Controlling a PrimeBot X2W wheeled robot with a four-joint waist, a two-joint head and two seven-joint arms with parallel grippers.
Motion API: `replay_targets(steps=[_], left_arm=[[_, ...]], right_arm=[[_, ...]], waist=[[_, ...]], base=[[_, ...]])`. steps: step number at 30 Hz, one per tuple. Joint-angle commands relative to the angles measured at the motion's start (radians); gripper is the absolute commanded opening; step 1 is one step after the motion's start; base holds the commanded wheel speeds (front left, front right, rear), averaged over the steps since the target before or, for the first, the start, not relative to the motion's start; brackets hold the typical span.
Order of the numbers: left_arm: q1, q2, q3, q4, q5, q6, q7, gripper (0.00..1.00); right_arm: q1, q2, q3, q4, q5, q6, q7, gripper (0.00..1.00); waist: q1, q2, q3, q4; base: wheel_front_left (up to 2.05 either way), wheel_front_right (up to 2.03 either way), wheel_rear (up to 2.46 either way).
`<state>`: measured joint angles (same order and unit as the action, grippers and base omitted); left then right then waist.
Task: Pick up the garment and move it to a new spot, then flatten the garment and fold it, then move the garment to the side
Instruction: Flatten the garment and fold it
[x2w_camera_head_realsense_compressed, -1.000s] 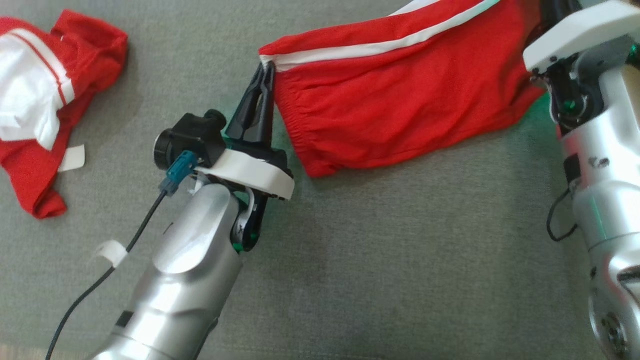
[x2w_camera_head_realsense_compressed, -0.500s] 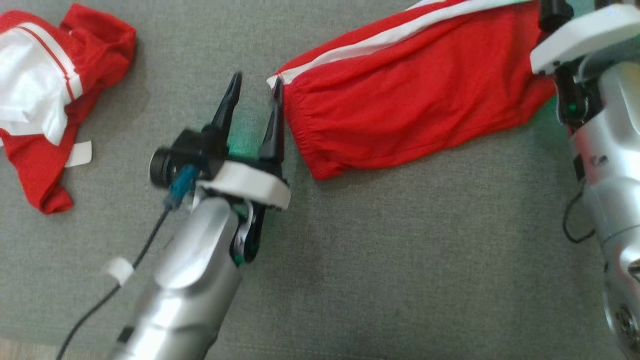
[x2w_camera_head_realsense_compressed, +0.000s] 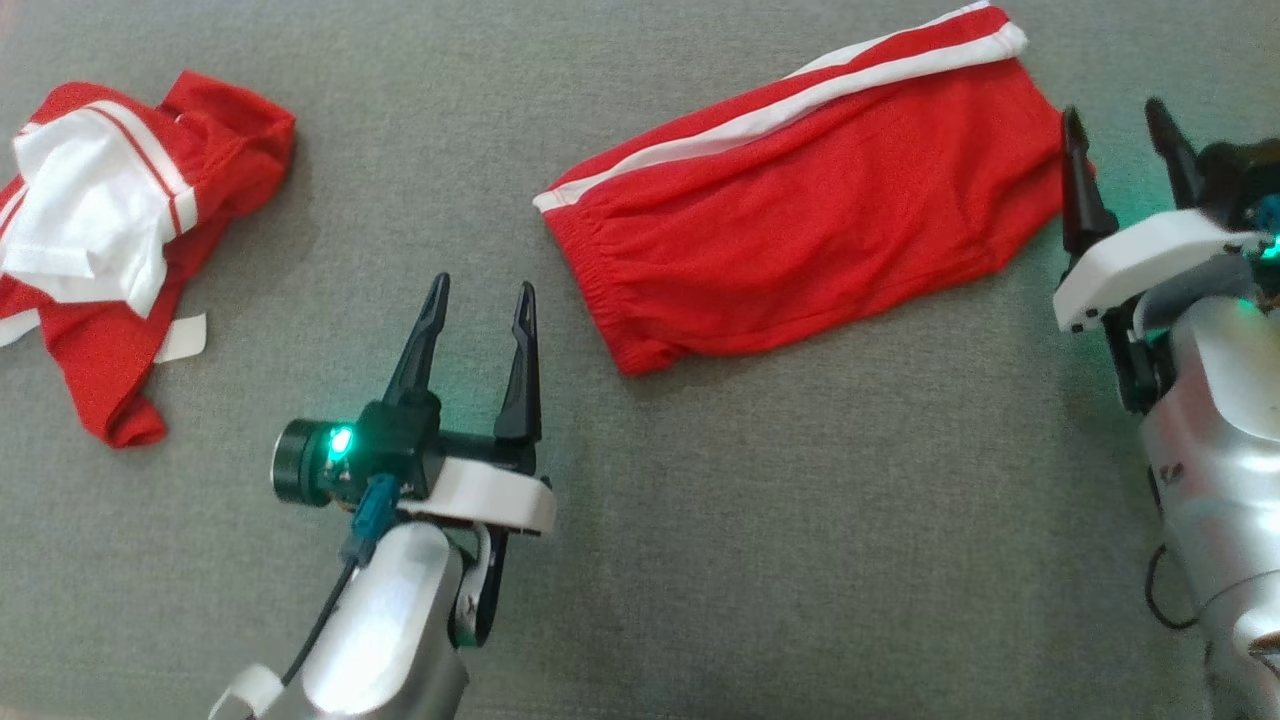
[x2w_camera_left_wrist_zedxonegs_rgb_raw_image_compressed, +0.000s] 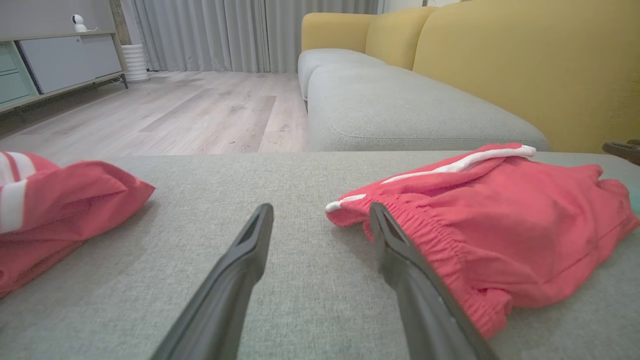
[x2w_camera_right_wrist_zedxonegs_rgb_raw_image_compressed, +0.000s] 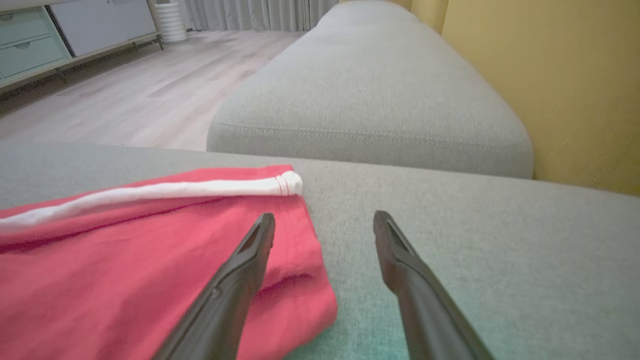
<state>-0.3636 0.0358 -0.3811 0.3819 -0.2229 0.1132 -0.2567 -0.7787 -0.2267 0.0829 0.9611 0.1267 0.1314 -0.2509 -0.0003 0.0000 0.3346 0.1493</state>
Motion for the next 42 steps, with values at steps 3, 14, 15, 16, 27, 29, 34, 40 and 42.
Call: replay_targets(steps=[3, 14, 15, 16, 27, 29, 34, 40, 42], left_arm=[[0.014, 0.014, 0.035, -0.052, 0.010, -0.005, -0.005, 1.00], [0.031, 0.014, 0.008, -0.065, -0.004, -0.001, -0.005, 1.00], [0.035, 0.014, 0.008, -0.063, -0.004, -0.001, -0.005, 1.00], [0.039, 0.014, 0.008, -0.059, -0.004, -0.001, -0.005, 1.00], [0.128, 0.014, 0.063, -0.048, 0.010, -0.013, -0.005, 1.00], [0.156, 0.014, 0.079, -0.048, 0.023, -0.023, -0.005, 1.00], [0.215, 0.014, 0.121, -0.057, 0.032, -0.039, -0.005, 1.00], [0.259, 0.014, 0.129, -0.071, 0.033, -0.052, -0.005, 1.00], [0.265, 0.014, 0.124, -0.070, 0.034, -0.056, -0.005, 1.00]], right_arm=[[-0.023, 0.013, -0.011, 0.013, -0.015, -0.001, -0.004, 1.00], [-0.064, 0.041, -0.085, 0.180, 0.021, -0.001, 0.102, 0.00], [-0.059, 0.044, -0.088, 0.194, 0.026, -0.001, 0.110, 0.00], [-0.053, 0.046, -0.100, 0.206, 0.037, -0.001, 0.110, 0.00], [0.084, 0.117, -0.110, 0.186, 0.134, -0.001, 0.004, 0.00], [0.140, 0.134, -0.089, 0.154, 0.166, -0.001, -0.004, 0.00], [0.282, 0.145, -0.057, 0.060, 0.258, -0.001, -0.010, 0.00], [0.374, 0.105, -0.040, -0.034, 0.316, -0.001, -0.011, 0.00], [0.380, 0.090, -0.045, -0.058, 0.321, -0.001, -0.011, 0.00]], waist=[[0.0003, 0.0000, 0.016, 0.021], [0.0003, 0.0000, 0.032, 0.084], [0.0003, 0.0000, 0.027, 0.085], [0.0003, 0.0000, 0.020, 0.085], [0.0003, 0.0000, -0.101, -0.003], [0.0003, 0.0000, -0.128, -0.034], [0.0003, 0.0000, -0.176, -0.087], [0.0003, 0.0000, -0.204, -0.101], [0.0003, 0.0000, -0.209, -0.095]], base=[[0.00, 0.00, 0.00], [0.00, 0.00, 0.00], [0.00, 0.00, 0.00], [0.00, 0.00, 0.00], [0.00, 0.00, 0.00], [0.00, 0.00, 0.00], [0.00, 0.00, 0.00], [0.00, 0.00, 0.00], [0.00, 0.00, 0.00]])
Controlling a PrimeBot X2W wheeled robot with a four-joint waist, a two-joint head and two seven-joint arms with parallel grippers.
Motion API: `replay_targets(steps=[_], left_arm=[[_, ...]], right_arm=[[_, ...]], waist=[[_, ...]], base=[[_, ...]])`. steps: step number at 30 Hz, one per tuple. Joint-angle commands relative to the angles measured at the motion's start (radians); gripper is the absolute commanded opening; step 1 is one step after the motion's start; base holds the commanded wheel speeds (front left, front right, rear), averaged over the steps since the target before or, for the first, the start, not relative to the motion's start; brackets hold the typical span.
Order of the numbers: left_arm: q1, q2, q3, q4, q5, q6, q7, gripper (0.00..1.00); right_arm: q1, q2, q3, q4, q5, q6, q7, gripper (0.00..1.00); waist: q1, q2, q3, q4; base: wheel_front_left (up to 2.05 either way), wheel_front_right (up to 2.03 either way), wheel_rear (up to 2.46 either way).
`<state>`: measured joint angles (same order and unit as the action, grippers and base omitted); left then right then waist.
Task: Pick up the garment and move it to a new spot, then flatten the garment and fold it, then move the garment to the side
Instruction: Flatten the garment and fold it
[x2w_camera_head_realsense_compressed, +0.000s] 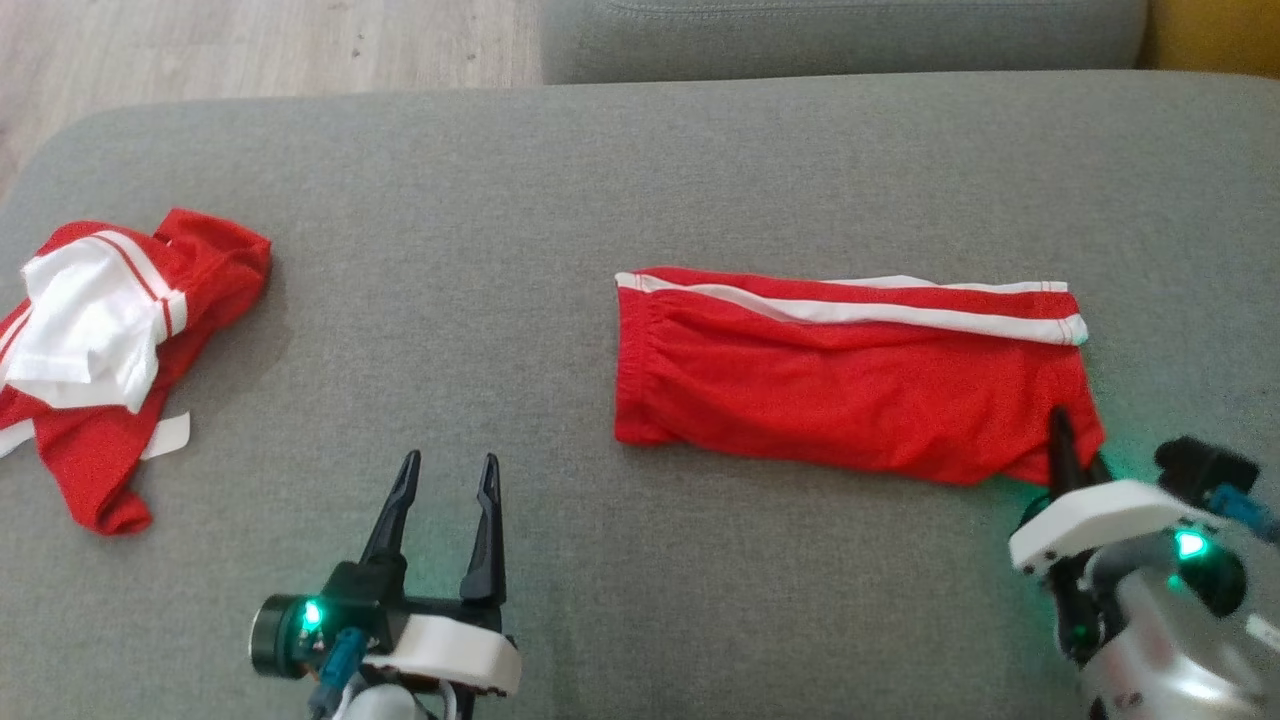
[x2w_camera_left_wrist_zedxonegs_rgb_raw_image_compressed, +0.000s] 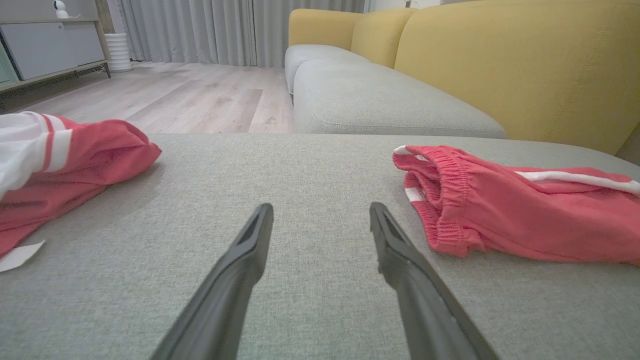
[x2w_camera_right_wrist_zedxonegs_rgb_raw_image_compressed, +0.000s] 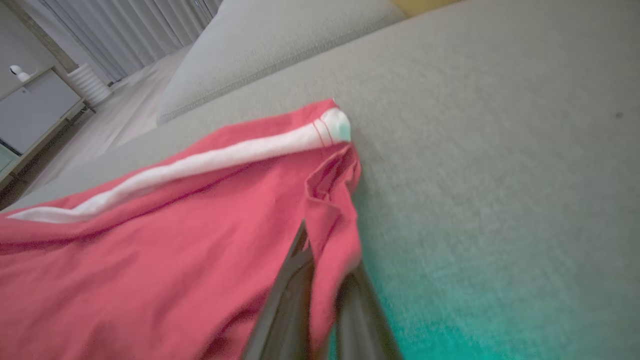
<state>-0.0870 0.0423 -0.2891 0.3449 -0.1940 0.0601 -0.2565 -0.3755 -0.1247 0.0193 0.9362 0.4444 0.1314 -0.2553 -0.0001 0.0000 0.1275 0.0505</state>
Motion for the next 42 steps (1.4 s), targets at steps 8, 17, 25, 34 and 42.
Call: replay_targets(steps=[8, 17, 25, 34, 42], left_arm=[[-0.005, 0.008, 0.025, -0.028, 0.004, -0.013, -0.005, 1.00], [0.009, 0.008, 0.008, -0.020, -0.014, -0.017, -0.005, 1.00], [0.008, 0.008, 0.009, -0.007, -0.014, -0.018, -0.005, 1.00], [0.008, 0.008, 0.086, -0.010, 0.035, -0.025, -0.005, 1.00], [0.027, 0.008, 0.142, -0.024, 0.082, -0.022, -0.005, 1.00]], right_arm=[[-0.078, 0.001, 0.138, -0.216, -0.023, -0.001, -0.006, 0.00], [-0.120, 0.066, 0.533, -0.312, 0.002, -0.001, 0.059, 0.00], [-0.101, 0.074, 0.688, -0.290, 0.092, -0.001, 0.036, 1.00], [-0.061, 0.055, 0.563, -0.334, 0.066, -0.001, -0.005, 1.00], [0.106, 0.053, 0.174, -0.438, -0.177, -0.001, -0.006, 1.00]], waist=[[0.0001, 0.0000, -0.009, 0.052], [0.0001, 0.0000, -0.031, 0.147], [0.0001, 0.0000, -0.040, 0.178], [0.0001, 0.0000, -0.071, 0.072], [0.0001, 0.0000, -0.092, -0.004]], base=[[0.00, 0.00, 0.00], [0.00, 0.00, 0.00], [0.00, 0.00, 0.00], [0.00, 0.00, 0.00], [0.00, 0.00, 0.00]])
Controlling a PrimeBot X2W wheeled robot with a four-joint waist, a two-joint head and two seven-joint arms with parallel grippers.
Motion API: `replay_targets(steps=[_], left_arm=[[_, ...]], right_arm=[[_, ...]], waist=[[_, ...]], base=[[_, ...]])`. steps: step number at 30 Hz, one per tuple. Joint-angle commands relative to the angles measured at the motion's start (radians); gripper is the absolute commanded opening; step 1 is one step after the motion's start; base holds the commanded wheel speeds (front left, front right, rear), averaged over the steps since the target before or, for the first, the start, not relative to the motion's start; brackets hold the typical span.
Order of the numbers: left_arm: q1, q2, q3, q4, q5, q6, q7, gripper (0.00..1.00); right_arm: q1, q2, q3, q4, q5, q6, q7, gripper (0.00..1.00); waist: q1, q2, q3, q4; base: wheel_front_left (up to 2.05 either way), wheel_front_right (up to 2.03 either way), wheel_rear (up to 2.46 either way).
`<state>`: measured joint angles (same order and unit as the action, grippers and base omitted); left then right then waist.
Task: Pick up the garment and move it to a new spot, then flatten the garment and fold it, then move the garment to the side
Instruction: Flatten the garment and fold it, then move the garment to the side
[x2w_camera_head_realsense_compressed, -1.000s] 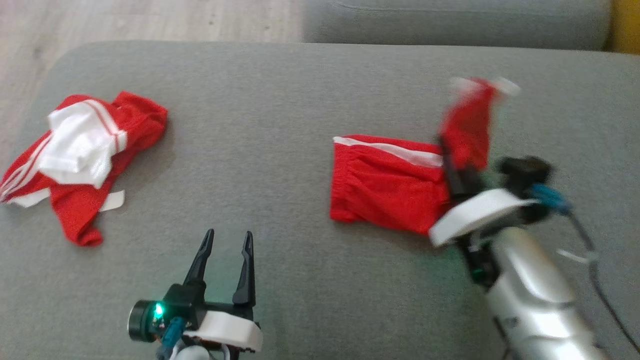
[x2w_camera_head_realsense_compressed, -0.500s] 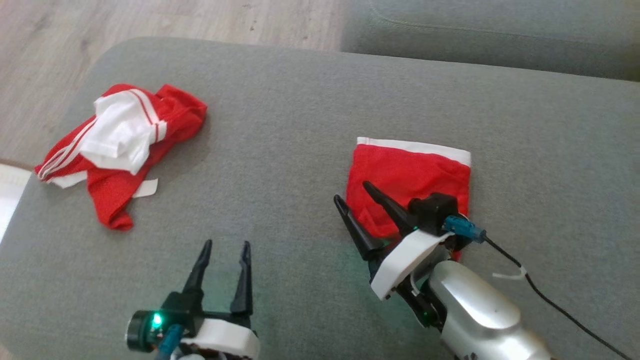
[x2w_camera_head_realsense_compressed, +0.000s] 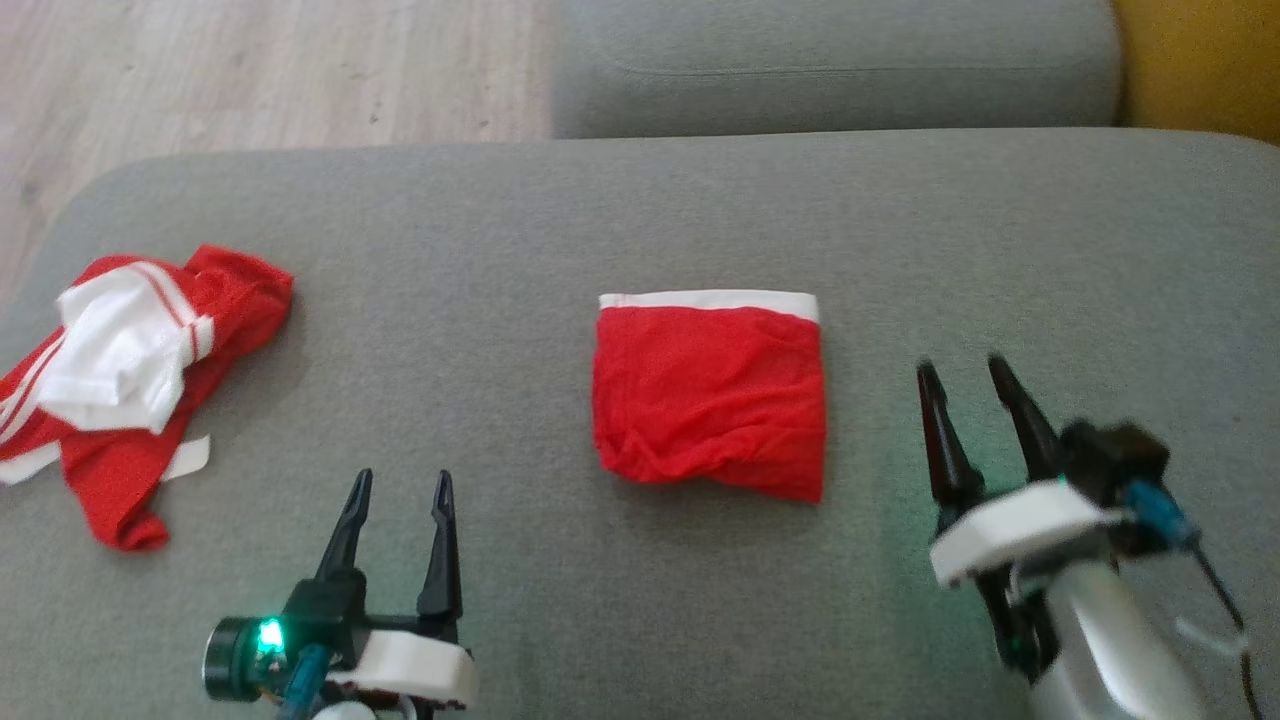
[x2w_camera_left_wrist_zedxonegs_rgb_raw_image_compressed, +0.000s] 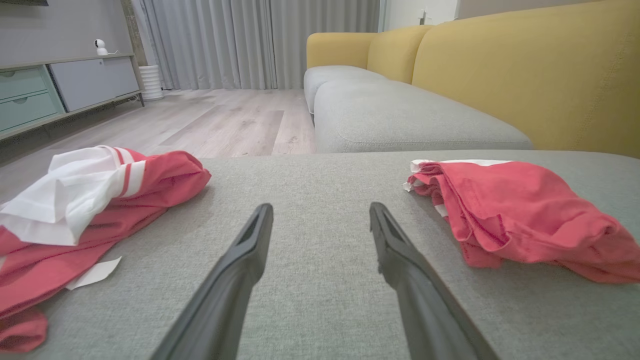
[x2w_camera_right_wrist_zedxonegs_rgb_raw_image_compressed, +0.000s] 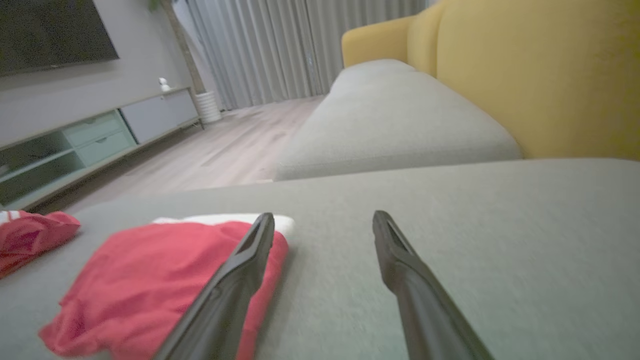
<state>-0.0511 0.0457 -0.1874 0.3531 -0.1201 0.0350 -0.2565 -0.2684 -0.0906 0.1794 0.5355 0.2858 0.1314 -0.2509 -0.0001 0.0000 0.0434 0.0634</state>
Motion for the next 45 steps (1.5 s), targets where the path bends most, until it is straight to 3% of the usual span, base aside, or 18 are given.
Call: replay_targets(steps=[1, 10, 26, 36, 45], left_arm=[[-0.003, 0.004, 0.047, -0.035, 0.012, 0.004, -0.005, 1.00], [0.055, 0.004, 0.045, -0.053, 0.023, 0.017, -0.005, 1.00], [0.064, 0.004, 0.010, -0.052, 0.010, 0.015, -0.005, 1.00], [0.010, 0.004, -0.089, -0.039, -0.011, 0.009, -0.005, 1.00], [-0.011, 0.004, -0.113, -0.037, -0.010, 0.015, -0.005, 1.00]], right_arm=[[0.017, 0.022, -0.007, -0.041, -0.037, -0.001, -0.011, 1.00], [0.126, 0.039, -0.116, -0.033, -0.105, -0.001, -0.011, 1.00], [0.141, 0.040, -0.070, -0.010, -0.063, -0.001, -0.011, 1.00], [-0.089, 0.040, 0.075, 0.166, 0.042, -0.001, -0.009, 1.00], [-0.214, 0.040, 0.102, 0.377, 0.105, -0.001, 0.004, 1.00]], waist=[[0.0001, 0.0000, -0.009, -0.024], [0.0001, 0.0000, -0.028, -0.044], [0.0001, 0.0000, -0.023, -0.029], [0.0001, 0.0000, 0.085, 0.067], [0.0001, 0.0000, 0.137, 0.127]], base=[[0.00, 0.00, 0.00], [0.00, 0.00, 0.00], [0.00, 0.00, 0.00], [0.00, 0.00, 0.00], [0.00, 0.00, 0.00]])
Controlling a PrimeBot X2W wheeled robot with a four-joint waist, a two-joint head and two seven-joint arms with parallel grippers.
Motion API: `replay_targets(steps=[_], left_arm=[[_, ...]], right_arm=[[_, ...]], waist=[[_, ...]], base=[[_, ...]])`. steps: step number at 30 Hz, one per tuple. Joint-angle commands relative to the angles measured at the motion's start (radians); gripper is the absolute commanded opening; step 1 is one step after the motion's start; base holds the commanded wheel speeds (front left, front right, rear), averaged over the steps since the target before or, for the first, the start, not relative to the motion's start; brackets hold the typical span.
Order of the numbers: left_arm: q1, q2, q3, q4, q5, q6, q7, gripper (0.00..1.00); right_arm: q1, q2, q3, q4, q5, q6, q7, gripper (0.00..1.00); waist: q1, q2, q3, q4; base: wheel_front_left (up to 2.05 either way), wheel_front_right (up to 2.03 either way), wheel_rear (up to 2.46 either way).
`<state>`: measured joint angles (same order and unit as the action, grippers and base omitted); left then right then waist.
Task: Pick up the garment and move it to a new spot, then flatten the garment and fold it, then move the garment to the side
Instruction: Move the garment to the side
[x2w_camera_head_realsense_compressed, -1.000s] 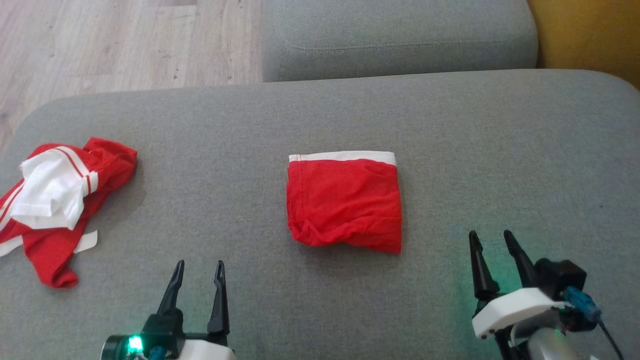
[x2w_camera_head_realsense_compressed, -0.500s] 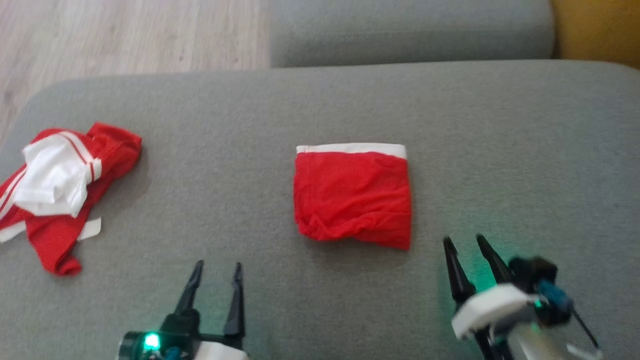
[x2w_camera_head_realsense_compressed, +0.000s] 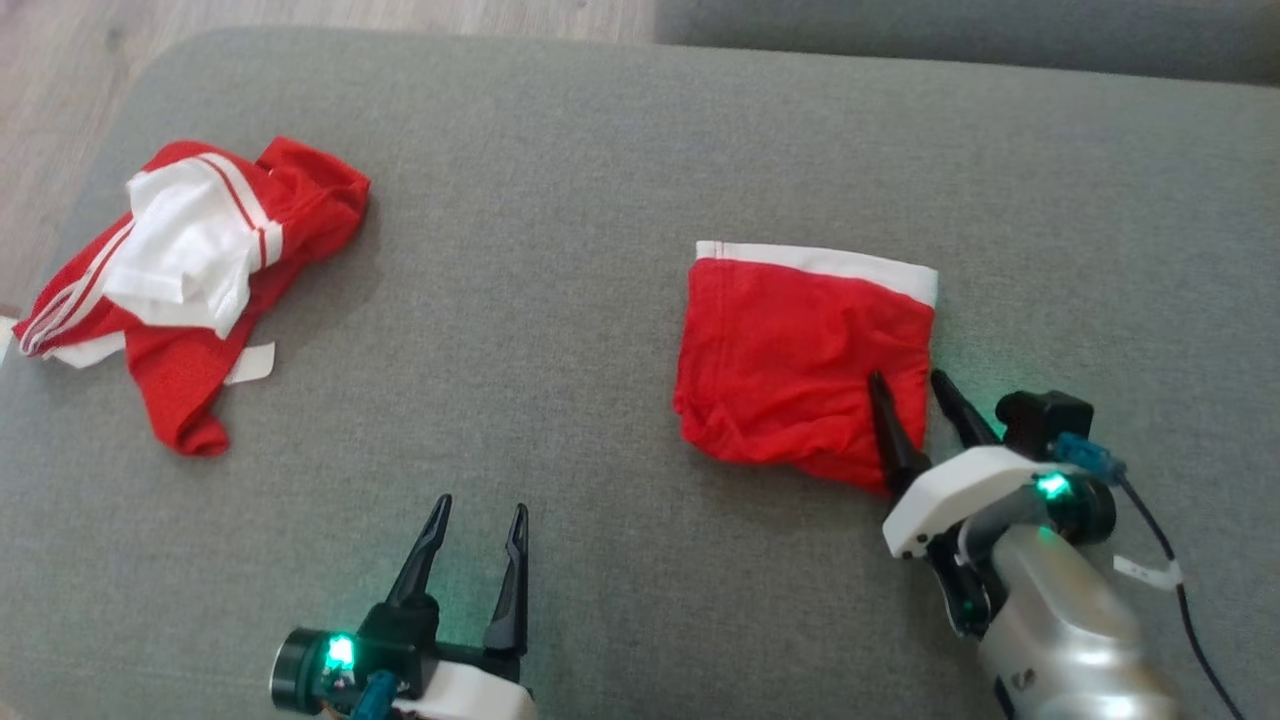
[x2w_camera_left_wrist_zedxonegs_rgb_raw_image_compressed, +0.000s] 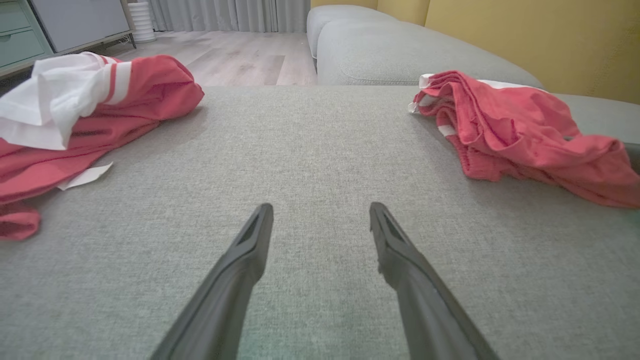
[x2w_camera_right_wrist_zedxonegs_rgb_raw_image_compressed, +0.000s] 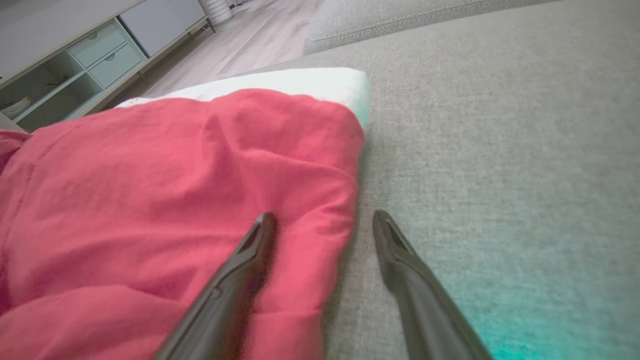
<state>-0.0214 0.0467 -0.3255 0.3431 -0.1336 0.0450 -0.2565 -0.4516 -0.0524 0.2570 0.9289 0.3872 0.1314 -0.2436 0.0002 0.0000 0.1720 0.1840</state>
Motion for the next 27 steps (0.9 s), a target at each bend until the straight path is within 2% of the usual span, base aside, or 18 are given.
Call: replay_targets(steps=[1, 2, 7, 10, 20, 23, 27], left_arm=[[-0.042, 0.004, 0.027, -0.029, 0.004, 0.007, -0.005, 1.00], [-0.044, 0.004, 0.029, -0.032, 0.002, 0.009, -0.005, 1.00], [-0.048, 0.004, 0.036, -0.041, 0.002, 0.011, -0.005, 1.00], [-0.054, 0.004, 0.041, -0.046, 0.008, 0.007, -0.005, 1.00], [-0.132, 0.004, 0.030, -0.039, 0.029, -0.020, -0.005, 1.00], [-0.145, 0.004, 0.022, -0.031, 0.032, -0.027, -0.005, 1.00], [-0.149, 0.004, 0.013, -0.024, 0.030, -0.031, -0.005, 1.00]], right_arm=[[-0.035, 0.002, 0.034, -0.003, 0.010, -0.001, -0.004, 0.44], [-0.039, 0.002, 0.043, 0.008, 0.015, -0.001, -0.005, 0.00], [-0.044, 0.002, 0.079, 0.012, 0.037, -0.001, -0.016, 0.00], [-0.032, 0.002, 0.092, -0.021, 0.056, -0.001, -0.017, 0.00], [0.037, 0.002, 0.167, -0.119, 0.106, -0.001, -0.018, 0.00], [0.053, 0.002, 0.182, -0.137, 0.121, -0.001, -0.018, 0.00], [0.068, 0.002, 0.190, -0.153, 0.131, -0.001, -0.018, 0.00]], waist=[[-0.0002, 0.0000, 0.012, 0.005], [-0.0002, 0.0000, 0.014, 0.002], [-0.0002, 0.0000, 0.004, -0.063], [-0.0002, 0.0000, -0.008, -0.148], [-0.0002, 0.0000, -0.003, -0.496], [-0.0002, 0.0000, 0.001, -0.567], [-0.0002, 0.0000, 0.006, -0.612]], base=[[0.00, 0.00, 0.00], [0.00, 0.00, 0.00], [0.00, 0.00, 0.00], [0.00, 0.00, 0.00], [0.00, 0.00, 0.00], [0.00, 0.00, 0.00], [0.00, 0.00, 0.00]])
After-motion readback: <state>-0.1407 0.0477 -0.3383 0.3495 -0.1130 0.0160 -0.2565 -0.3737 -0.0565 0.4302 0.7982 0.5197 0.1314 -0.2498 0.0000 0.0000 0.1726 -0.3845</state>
